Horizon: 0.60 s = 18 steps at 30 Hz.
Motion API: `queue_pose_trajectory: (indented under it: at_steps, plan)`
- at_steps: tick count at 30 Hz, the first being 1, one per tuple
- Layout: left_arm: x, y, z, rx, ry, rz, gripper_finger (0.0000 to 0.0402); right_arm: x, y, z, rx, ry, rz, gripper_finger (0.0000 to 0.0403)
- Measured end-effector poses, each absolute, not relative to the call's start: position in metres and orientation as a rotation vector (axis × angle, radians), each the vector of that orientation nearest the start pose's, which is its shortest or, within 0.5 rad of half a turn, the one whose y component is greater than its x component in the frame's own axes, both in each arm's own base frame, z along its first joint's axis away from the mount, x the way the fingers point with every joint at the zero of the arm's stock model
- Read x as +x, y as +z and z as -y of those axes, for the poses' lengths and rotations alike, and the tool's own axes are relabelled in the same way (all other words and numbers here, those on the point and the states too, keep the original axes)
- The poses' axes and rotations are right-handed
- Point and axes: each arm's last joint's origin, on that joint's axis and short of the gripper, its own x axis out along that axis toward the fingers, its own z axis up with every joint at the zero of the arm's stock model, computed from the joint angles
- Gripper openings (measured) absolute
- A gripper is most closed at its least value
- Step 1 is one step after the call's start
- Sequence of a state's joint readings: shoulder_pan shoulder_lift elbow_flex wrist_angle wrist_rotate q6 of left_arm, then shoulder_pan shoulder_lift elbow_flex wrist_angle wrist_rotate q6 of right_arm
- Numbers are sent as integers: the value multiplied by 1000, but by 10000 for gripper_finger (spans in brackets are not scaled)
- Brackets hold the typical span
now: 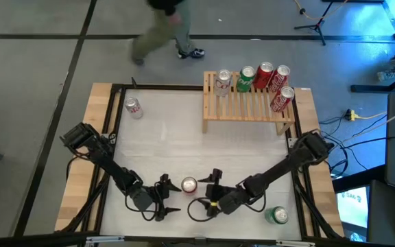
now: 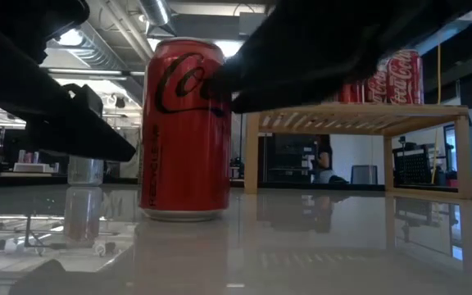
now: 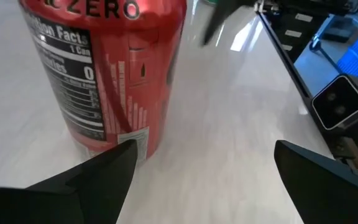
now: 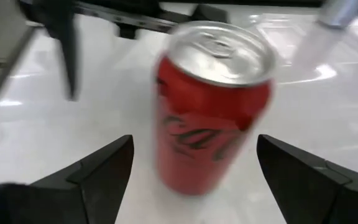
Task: Place canned beverage on shelf
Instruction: Put the red black soda can on the shelf aligned with the other red black soda can
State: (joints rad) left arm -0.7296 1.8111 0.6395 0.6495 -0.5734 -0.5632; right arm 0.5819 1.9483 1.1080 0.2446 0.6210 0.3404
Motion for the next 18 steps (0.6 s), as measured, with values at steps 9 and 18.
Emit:
queue_pose_trajectory:
  at_steps: [9,18]
  plan:
    - [245,111,193,-226,31,-420,368,351,162,-210,66,-102,-364,335]
    - [248,112,190,-231,51,-410,368,352,152,-205,-9,-220,-371,335]
